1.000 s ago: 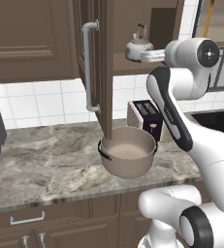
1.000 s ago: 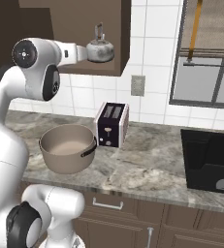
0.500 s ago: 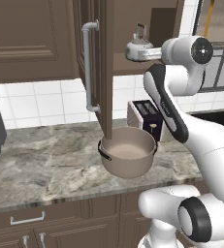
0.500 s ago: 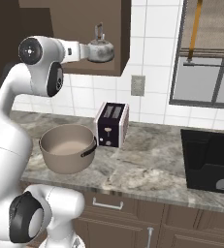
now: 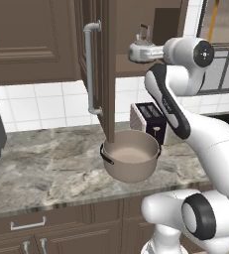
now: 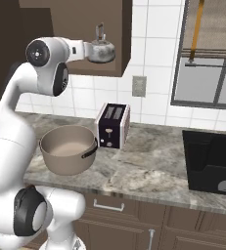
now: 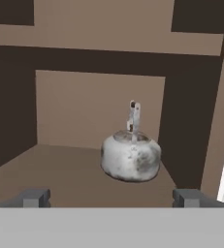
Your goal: Pick the kettle from the cabinet and place it on a stove burner. Then pick the pot from the counter and place it on another stove burner. Finally, turn both burners on.
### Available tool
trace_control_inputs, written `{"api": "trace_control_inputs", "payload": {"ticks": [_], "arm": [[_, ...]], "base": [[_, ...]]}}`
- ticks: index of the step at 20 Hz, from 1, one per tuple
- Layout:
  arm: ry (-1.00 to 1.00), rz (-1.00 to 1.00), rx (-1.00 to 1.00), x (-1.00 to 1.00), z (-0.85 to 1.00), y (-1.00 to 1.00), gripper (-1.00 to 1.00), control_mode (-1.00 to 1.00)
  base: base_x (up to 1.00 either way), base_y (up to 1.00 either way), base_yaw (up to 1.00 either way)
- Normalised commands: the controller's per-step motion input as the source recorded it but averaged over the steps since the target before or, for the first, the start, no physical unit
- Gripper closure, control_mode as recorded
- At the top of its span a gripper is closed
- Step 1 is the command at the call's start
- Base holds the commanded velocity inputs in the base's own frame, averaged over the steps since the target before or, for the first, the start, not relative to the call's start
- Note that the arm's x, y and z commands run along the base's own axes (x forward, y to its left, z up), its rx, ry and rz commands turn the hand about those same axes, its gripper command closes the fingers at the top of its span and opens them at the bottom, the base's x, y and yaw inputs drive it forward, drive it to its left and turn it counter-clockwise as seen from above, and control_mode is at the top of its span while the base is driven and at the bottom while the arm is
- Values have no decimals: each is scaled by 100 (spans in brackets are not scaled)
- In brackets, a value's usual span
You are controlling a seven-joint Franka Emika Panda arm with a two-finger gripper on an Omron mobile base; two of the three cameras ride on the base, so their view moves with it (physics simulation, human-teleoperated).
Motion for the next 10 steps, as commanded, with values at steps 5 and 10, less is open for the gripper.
{"api": "trace_control_inputs", "payload": {"ticks": [5, 10], "arm": [[-7, 5, 0, 17, 0, -13, -100, -100], [0, 3, 0, 23, 0, -3, -100, -100]], "base": [[0, 0, 0], [0, 0, 0]]}}
